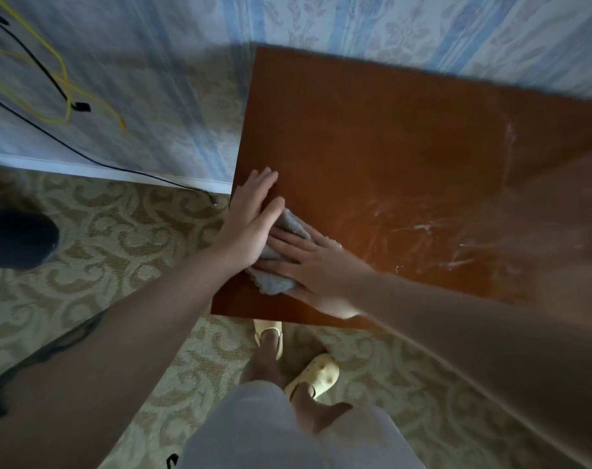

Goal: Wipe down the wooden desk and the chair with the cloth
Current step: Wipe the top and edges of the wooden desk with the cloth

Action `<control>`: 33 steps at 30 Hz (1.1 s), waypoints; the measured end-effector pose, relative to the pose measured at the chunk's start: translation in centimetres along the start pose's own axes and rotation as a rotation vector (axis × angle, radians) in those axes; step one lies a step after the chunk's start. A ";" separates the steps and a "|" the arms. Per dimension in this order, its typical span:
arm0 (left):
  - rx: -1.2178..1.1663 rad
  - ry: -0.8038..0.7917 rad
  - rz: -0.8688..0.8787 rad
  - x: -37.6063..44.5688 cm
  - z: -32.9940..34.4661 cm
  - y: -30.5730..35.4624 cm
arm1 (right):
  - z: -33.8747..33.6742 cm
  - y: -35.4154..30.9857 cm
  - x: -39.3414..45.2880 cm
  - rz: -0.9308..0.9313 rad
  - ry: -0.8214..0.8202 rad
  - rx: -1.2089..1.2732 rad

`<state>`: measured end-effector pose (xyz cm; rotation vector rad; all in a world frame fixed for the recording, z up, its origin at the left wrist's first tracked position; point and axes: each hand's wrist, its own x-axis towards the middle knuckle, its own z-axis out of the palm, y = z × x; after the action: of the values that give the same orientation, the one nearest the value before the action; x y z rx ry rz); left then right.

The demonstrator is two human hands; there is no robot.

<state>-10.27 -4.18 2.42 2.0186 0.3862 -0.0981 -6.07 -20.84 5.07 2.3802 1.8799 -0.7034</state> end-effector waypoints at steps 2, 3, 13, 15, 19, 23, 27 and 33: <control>0.070 -0.009 0.044 -1.4 0.7 -0.2 | -0.8 3.4 -0.1 -0.035 -0.067 -0.098; 0.070 0.013 0.054 -1.9 1.1 -0.3 | -1.3 4.6 0.3 0.023 -0.060 -0.110; 0.022 0.131 0.003 -2.4 1.5 0.2 | 0.6 1.4 -1.6 0.005 0.006 -0.067; 0.075 0.127 0.018 -2.3 1.5 0.4 | -0.5 4.5 -1.0 0.115 0.004 -0.082; -0.012 0.204 -0.053 -2.2 2.1 0.9 | 0.7 -0.8 2.3 0.508 0.254 0.090; 0.005 0.207 -0.054 -2.8 2.2 0.6 | 3.1 -4.9 -1.4 0.218 0.188 0.098; 0.128 0.248 0.058 -3.8 3.4 -0.4 | 2.3 0.4 -3.9 0.179 0.103 -0.051; 0.187 0.507 -0.004 -4.7 5.4 0.7 | 4.5 -7.8 -0.8 0.588 0.312 0.315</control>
<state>-14.00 -10.25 1.59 2.2161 0.7208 0.3970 -14.91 -20.75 3.28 3.1723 1.0678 -0.6287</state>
